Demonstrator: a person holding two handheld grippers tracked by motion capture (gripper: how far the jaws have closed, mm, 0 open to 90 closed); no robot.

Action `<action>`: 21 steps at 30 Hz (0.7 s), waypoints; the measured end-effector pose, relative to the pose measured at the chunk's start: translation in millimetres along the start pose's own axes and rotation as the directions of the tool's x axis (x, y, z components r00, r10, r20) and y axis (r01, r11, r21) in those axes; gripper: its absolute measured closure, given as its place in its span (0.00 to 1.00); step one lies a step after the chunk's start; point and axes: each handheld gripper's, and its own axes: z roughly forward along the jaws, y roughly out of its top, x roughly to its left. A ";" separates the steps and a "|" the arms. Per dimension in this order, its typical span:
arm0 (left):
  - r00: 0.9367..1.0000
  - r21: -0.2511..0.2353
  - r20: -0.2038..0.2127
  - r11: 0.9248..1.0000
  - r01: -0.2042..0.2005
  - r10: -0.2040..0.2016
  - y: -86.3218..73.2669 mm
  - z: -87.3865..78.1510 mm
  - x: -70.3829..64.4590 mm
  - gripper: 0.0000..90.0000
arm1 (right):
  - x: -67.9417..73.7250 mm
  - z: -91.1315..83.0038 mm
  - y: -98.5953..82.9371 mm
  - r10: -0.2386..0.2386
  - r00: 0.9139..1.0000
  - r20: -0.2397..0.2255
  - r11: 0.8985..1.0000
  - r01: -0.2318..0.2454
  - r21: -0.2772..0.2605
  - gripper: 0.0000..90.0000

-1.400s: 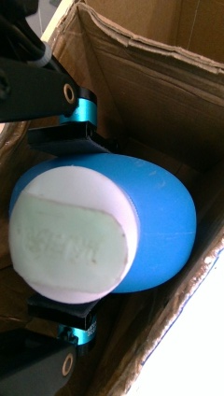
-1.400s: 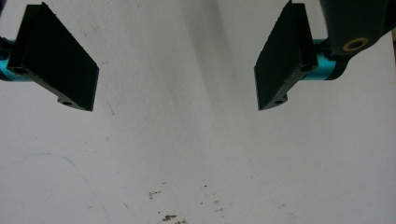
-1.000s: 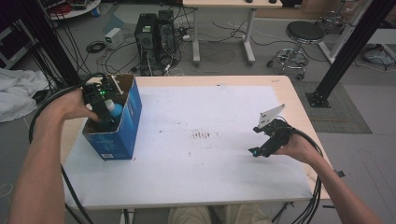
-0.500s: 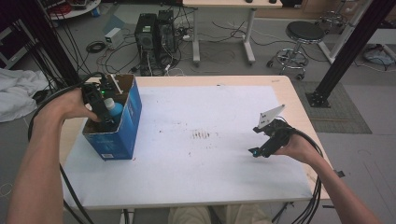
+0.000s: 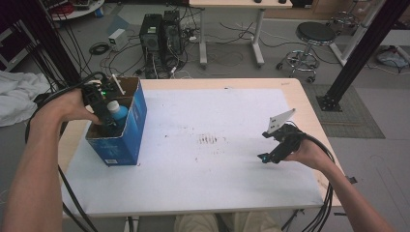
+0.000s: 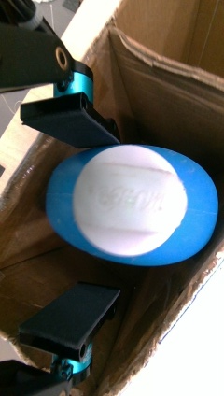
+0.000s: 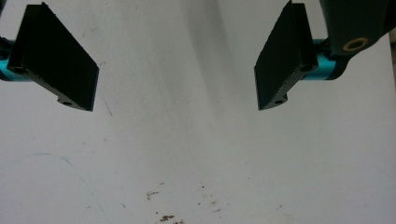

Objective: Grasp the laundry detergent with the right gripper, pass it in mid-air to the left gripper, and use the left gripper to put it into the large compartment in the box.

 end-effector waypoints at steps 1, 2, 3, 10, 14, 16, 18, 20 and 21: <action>1.000 0.000 0.000 1.000 0.000 0.000 0.0 0.0 0.0 0.25 | 0.0 0.0 0.0 0.000 1.000 0.000 1.000 0.000 0.000 0.14; 1.000 -0.003 0.001 1.000 0.001 -0.001 -0.3 -2.0 0.1 0.25 | -0.1 -0.4 -0.3 0.000 1.000 0.001 1.000 0.000 -0.002 0.14; 1.000 -0.005 0.002 1.000 0.005 -0.005 -0.6 -3.8 0.0 0.25 | -0.1 -0.4 -0.3 0.000 1.000 0.001 1.000 0.000 -0.002 0.14; 0.999 -0.010 -0.032 1.000 0.013 -0.013 -1.7 -18.6 4.8 0.25 | 1.4 -0.5 -0.4 -0.001 1.000 0.001 1.000 0.001 -0.002 0.14; 0.999 -0.022 -0.052 1.000 0.013 -0.015 -0.6 -30.2 5.9 0.25 | 0.9 -1.0 -1.0 -0.003 1.000 0.003 1.000 0.003 -0.005 0.14; 0.998 -0.033 -0.063 0.999 0.010 -0.013 1.4 -38.5 4.8 0.25 | -0.1 -1.9 -1.6 0.000 1.000 0.005 1.000 0.000 -0.006 0.14; 0.997 -0.041 -0.077 0.999 0.000 -0.003 4.4 -46.8 3.1 0.25 | -0.3 -1.9 -1.8 0.000 1.000 0.005 1.000 0.000 -0.008 0.14; 0.996 -0.042 -0.083 0.999 -0.012 0.009 8.7 -53.3 -0.4 0.25 | -0.3 -1.7 -1.8 0.000 1.000 0.005 1.000 0.000 -0.009 0.14; 0.996 -0.045 -0.084 0.999 -0.023 0.019 11.3 -55.8 -2.7 0.25 | -0.2 -1.5 -1.6 -0.001 1.000 0.005 1.000 0.001 -0.007 0.14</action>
